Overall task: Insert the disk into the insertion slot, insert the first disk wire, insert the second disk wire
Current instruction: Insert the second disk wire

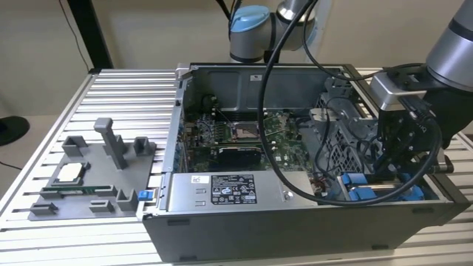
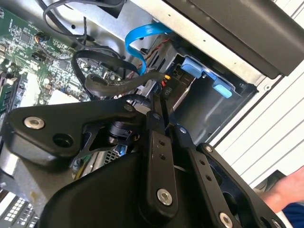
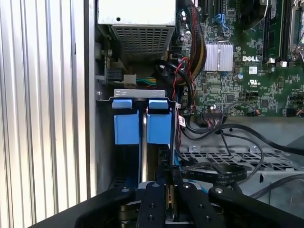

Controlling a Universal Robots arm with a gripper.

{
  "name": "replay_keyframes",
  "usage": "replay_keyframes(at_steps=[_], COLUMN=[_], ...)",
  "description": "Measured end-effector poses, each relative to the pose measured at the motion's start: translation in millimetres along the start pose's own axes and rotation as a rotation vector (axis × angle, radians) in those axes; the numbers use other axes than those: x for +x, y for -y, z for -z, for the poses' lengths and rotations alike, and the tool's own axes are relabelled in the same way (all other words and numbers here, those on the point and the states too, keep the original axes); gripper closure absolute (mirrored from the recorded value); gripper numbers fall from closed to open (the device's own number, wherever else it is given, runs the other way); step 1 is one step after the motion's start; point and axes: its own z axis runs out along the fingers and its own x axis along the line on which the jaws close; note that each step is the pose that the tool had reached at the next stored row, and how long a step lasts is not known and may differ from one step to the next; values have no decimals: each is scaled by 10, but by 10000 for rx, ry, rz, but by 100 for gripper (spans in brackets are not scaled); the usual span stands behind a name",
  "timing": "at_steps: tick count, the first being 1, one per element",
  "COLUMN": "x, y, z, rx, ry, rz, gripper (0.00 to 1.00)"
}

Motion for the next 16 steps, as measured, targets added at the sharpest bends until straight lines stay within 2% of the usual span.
replay_keyframes(at_steps=[6,10,12,13,15,16], x=[-3,-10,-11,-7,2,1], y=[0,-1,0,1,1,0], z=[-78,-73,-77,-104,-104,-77], rx=[2,4,3,3,1,1], ry=[-15,-48,-40,17,31,21], rz=[-1,-2,-1,1,1,-1], gripper=[100,100,100,0,0,0])
